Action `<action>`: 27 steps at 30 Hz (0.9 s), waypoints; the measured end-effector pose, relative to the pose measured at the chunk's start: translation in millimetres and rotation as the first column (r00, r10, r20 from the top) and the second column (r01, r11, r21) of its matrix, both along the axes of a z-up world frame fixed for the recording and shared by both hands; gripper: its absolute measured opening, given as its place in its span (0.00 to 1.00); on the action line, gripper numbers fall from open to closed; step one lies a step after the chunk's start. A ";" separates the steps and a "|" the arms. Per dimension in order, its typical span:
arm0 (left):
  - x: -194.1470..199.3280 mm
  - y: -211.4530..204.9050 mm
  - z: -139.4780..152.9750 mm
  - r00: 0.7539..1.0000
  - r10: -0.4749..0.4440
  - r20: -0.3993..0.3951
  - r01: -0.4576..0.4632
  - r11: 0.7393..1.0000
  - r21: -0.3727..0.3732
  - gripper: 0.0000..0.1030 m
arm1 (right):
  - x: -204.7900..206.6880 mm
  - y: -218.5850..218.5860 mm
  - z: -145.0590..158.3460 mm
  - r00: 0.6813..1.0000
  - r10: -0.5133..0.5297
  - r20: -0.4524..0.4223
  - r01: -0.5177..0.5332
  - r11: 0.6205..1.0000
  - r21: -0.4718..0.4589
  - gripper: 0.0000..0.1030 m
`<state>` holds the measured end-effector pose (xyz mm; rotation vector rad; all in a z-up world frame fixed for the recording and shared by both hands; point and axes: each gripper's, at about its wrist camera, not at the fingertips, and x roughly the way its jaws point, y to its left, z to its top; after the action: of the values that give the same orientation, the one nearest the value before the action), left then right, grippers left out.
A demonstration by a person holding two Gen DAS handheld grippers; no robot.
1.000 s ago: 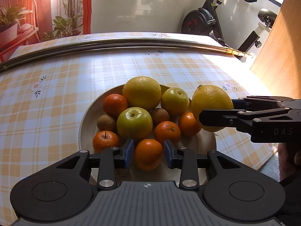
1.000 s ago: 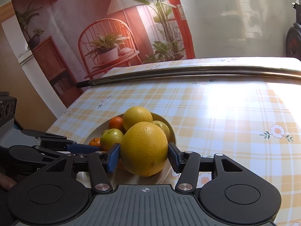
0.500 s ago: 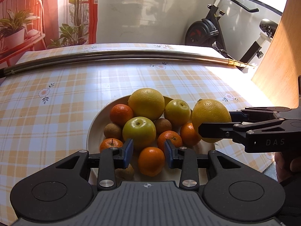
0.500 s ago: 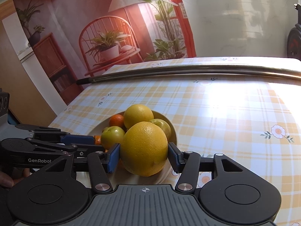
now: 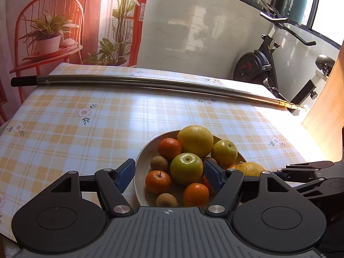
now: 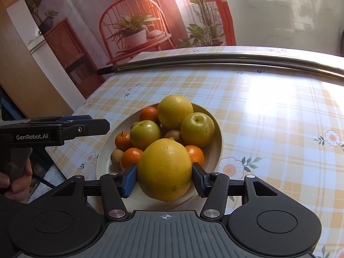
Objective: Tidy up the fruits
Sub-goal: 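Lower tangerine into plate and open left tool while right tool lowers lemon there, then open the right tool to release the lemon and withdraw both tools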
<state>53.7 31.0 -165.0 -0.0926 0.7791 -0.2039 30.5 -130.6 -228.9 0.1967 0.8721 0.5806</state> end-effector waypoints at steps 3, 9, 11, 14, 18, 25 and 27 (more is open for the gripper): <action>1.3 4.0 -2.6 1.000 0.013 -0.005 -0.013 1.000 -0.014 0.71 | 1.8 8.6 -1.6 0.999 0.033 -0.016 -0.033 0.999 -0.021 0.49; 1.1 5.3 -4.8 1.000 0.014 -0.013 -0.015 1.000 -0.023 0.71 | 3.5 12.4 -5.3 0.999 0.034 -0.041 -0.035 0.999 -0.025 0.49; 0.8 4.2 -4.6 1.000 0.012 -0.013 -0.012 1.000 -0.022 0.71 | 4.6 10.2 -7.3 0.998 0.026 -0.049 -0.027 0.999 -0.027 0.49; 0.4 2.7 -5.0 1.000 0.007 -0.014 -0.007 1.000 -0.016 0.71 | 5.4 8.0 -8.2 0.998 0.019 -0.053 -0.019 1.000 -0.014 0.49; 1.4 1.2 -5.8 1.000 0.005 -0.023 -0.005 1.000 0.000 0.73 | 3.6 4.9 -6.4 0.999 0.018 -0.042 -0.018 1.000 -0.016 0.49; 2.5 -0.3 -5.0 1.000 0.009 -0.027 -0.009 1.000 0.024 0.75 | 2.4 3.2 1.7 1.000 0.019 -0.008 -0.019 0.999 -0.031 0.49; 2.2 -0.6 -4.8 1.000 0.013 -0.028 -0.013 0.999 0.030 0.76 | 1.3 3.4 6.4 1.000 0.020 0.013 -0.020 0.999 -0.043 0.50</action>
<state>55.9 30.4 -169.8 -0.0720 0.8094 -0.1788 31.9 -127.2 -222.5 0.1454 0.8737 0.5809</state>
